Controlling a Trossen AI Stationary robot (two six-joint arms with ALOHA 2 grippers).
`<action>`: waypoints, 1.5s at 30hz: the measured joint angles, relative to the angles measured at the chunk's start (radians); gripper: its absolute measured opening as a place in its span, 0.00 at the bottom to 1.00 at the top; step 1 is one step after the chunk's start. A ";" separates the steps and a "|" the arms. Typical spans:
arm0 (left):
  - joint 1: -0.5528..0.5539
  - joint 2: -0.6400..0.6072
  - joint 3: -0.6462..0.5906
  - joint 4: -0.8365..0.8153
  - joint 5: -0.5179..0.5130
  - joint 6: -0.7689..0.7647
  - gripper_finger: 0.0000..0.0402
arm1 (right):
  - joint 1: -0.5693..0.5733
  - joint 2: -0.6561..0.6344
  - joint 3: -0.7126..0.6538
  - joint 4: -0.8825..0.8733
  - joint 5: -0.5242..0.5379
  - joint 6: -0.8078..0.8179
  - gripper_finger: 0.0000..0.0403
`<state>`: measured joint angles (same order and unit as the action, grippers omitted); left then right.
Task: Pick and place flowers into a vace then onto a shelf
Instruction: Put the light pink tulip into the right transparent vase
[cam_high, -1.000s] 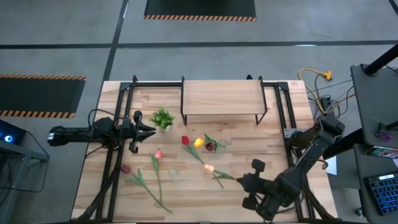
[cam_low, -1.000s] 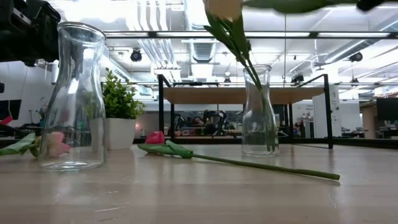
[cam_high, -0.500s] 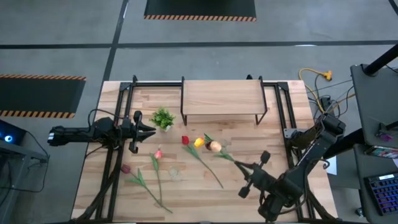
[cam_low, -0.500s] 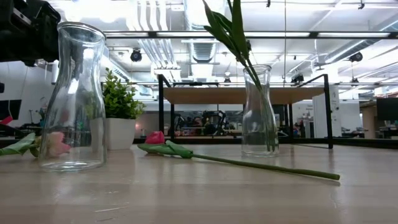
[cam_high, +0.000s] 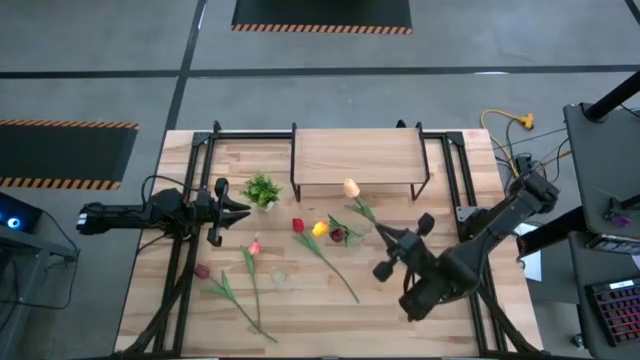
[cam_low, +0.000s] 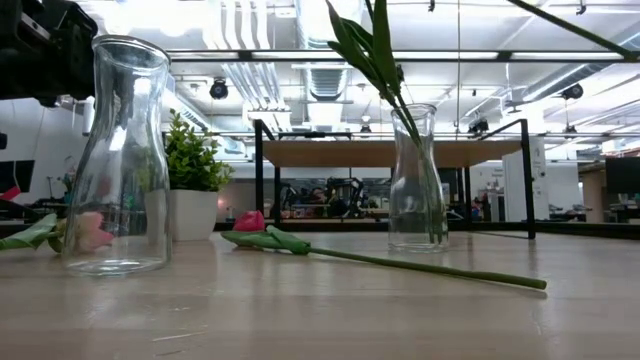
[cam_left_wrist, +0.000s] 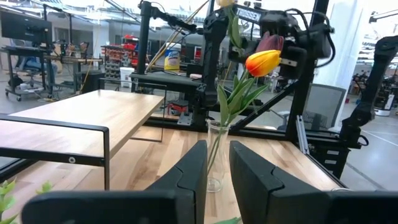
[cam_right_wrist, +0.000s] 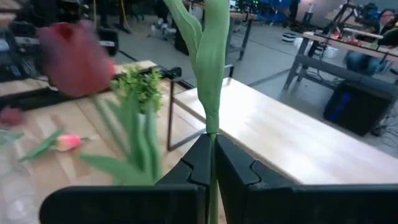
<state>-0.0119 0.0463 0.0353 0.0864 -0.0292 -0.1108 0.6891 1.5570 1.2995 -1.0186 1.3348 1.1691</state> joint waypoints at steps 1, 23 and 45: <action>0.000 0.000 0.000 0.000 0.000 0.000 0.13 | -0.013 -0.016 0.000 -0.003 -0.014 -0.022 0.02; 0.000 0.000 0.000 0.000 0.000 0.000 0.13 | -0.288 -0.354 -0.025 0.050 -0.483 -0.357 0.02; 0.000 0.000 0.000 0.000 0.000 0.000 0.13 | -0.393 -0.436 -0.540 1.330 -0.797 -1.251 0.02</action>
<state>-0.0119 0.0466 0.0353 0.0868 -0.0292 -0.1107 0.2962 1.1212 0.7594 0.3118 0.5378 -0.0821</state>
